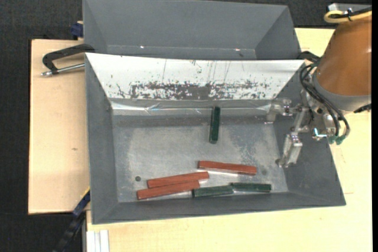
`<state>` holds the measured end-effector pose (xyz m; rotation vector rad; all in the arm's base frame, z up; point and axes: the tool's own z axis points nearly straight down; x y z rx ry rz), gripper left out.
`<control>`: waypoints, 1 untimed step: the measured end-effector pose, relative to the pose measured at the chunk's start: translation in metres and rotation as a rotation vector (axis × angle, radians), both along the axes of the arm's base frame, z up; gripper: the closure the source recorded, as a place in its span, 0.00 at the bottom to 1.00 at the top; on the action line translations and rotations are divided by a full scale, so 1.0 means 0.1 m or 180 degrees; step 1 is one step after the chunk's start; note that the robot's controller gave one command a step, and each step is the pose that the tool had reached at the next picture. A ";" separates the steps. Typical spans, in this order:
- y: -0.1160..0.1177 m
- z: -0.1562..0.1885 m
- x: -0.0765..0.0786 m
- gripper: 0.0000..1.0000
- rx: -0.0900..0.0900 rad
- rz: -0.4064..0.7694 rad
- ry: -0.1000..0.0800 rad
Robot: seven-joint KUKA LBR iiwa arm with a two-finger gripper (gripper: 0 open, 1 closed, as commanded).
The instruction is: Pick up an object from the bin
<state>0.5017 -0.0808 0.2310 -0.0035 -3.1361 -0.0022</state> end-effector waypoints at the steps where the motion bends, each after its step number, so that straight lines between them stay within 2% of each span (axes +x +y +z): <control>1: 0.00 0.04 0.02 0.00 -0.0005 0.0007 -0.0027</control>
Offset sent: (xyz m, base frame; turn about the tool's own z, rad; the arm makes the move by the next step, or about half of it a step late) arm -0.0056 0.0723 -0.1610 -0.2761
